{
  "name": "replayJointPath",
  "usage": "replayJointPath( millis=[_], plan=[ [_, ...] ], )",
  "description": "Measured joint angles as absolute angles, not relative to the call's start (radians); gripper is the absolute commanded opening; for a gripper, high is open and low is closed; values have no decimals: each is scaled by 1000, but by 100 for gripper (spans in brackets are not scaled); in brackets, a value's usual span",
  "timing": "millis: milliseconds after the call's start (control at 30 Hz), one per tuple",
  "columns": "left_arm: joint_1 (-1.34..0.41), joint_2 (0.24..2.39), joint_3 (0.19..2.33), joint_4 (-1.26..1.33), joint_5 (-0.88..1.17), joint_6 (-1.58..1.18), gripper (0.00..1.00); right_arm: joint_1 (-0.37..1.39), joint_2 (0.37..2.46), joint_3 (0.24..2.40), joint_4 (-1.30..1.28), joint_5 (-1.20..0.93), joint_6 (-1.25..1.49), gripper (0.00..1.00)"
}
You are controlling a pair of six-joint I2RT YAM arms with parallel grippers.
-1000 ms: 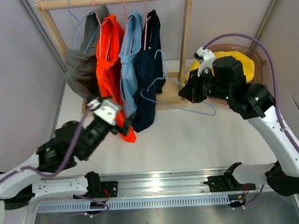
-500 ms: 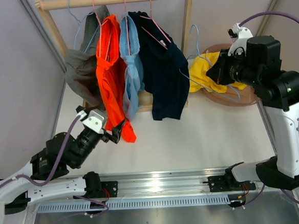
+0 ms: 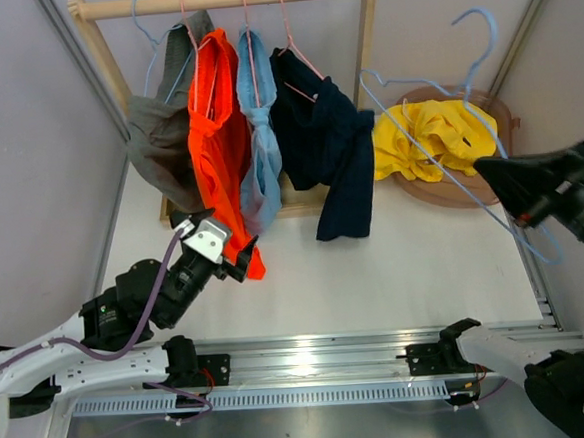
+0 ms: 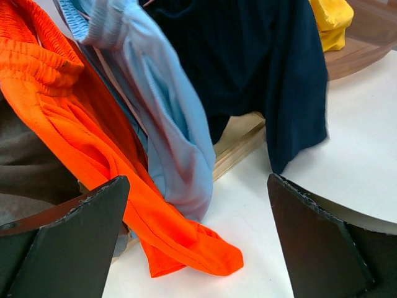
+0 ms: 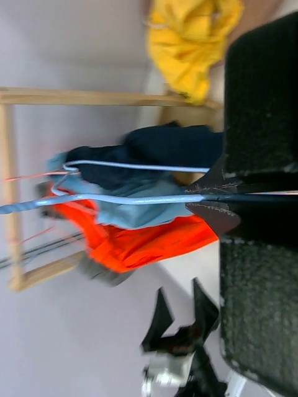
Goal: Remove the shorts from the hanger
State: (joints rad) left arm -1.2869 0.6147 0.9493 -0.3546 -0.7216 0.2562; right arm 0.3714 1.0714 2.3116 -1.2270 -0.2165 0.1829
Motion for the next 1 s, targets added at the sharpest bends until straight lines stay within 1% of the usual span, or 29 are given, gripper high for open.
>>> replayJointPath(
  millis=[133, 300, 467, 600, 700, 833, 1000],
  plan=[
    [-1283, 622, 943, -350, -712, 256, 99, 399, 964, 2276, -1063, -233, 183, 0],
    [-1275, 622, 938, -339, -704, 255, 99, 471, 930, 2236, -928, -394, 192, 0],
    [-1269, 629, 931, -328, -692, 255, 99, 472, 926, 2062, -829, -433, 206, 0],
    [-1261, 639, 930, -321, -672, 252, 99, 474, 954, 1855, -759, -339, 208, 0],
    [-1256, 641, 928, -320, -665, 250, 99, 474, 1028, 1760, -705, -236, 188, 0],
    [-1253, 630, 921, -319, -654, 244, 99, 474, 1176, 1712, -622, -113, 160, 0],
    [-1242, 613, 909, -315, -642, 243, 99, 474, 1330, 1725, -525, 9, 123, 0]
  ],
)
